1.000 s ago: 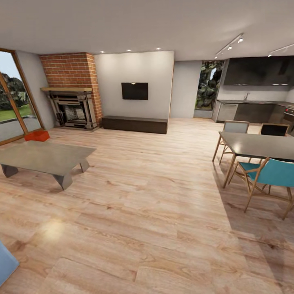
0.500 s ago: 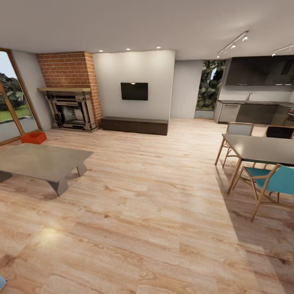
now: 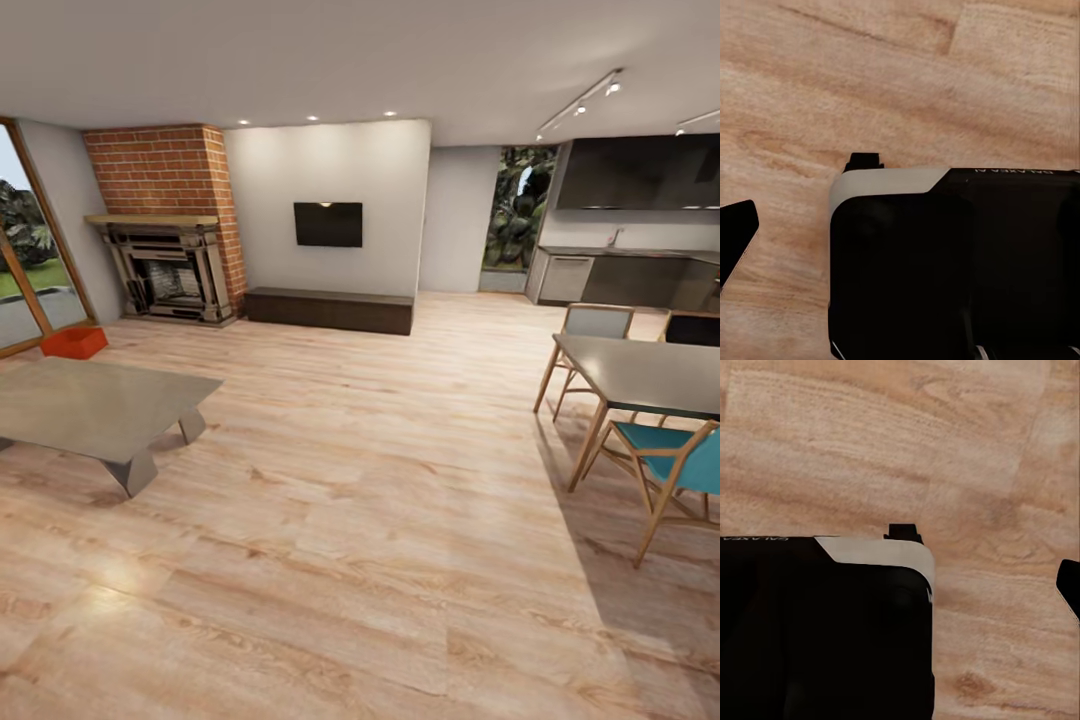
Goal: Move the two storage containers from the living room to the garage. In the garage, place one container on the floor and stack the other container on top of it (either order is fine).
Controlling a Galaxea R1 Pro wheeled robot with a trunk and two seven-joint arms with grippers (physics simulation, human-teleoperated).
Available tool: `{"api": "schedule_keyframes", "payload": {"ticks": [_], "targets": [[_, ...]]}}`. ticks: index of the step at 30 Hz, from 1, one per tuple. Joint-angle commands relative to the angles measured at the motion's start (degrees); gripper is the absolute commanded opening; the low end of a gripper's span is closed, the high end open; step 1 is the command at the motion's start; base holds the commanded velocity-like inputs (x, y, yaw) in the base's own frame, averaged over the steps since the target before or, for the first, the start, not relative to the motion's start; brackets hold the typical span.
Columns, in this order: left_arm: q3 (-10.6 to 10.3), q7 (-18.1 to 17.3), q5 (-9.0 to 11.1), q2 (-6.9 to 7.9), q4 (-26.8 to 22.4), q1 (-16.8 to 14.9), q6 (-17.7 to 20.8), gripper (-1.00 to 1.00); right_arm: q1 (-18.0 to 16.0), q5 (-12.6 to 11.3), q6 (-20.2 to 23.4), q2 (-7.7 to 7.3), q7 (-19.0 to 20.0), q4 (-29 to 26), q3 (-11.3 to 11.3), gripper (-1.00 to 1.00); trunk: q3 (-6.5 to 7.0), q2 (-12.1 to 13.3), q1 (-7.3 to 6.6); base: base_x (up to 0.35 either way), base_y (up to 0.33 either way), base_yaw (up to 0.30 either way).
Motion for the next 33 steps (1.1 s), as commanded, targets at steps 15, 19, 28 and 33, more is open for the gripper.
{"api": "schedule_keyframes", "payload": {"ticks": [15, 19, 28, 33], "targets": [[-0.09, 0.17, 0.26, -0.02, -0.04, -0.01, 0.11, 1.00, -0.07, 0.60, -0.11, 0.01, -0.22, 0.12, -0.41, 1.00, -0.10, -0.08, 0.05, 0.337, 0.000, 0.000], [-0.09, 0.17, 0.26, -0.02, -0.03, -0.02, 0.11, 1.00, -0.07, 0.61, -0.23, -0.01, -0.23, 0.12, -0.32, 1.00, -0.10, -0.08, 0.05, 0.337, 0.000, 0.000], [-0.09, 0.17, 0.26, -0.02, -0.04, -0.02, 0.11, 1.00, -0.07, 0.82, -0.33, -0.07, -0.23, 0.12, 0.05, 1.00, -0.10, -0.08, 0.05, 0.337, 0.000, 0.000], [-0.09, 0.17, 0.26, -0.02, -0.03, -0.03, 0.11, 1.00, -0.07, 0.94, -0.33, -0.07, -0.23, 0.12, 0.10, 1.00, -0.10, -0.08, 0.05, 0.337, 0.000, 0.000]]}}
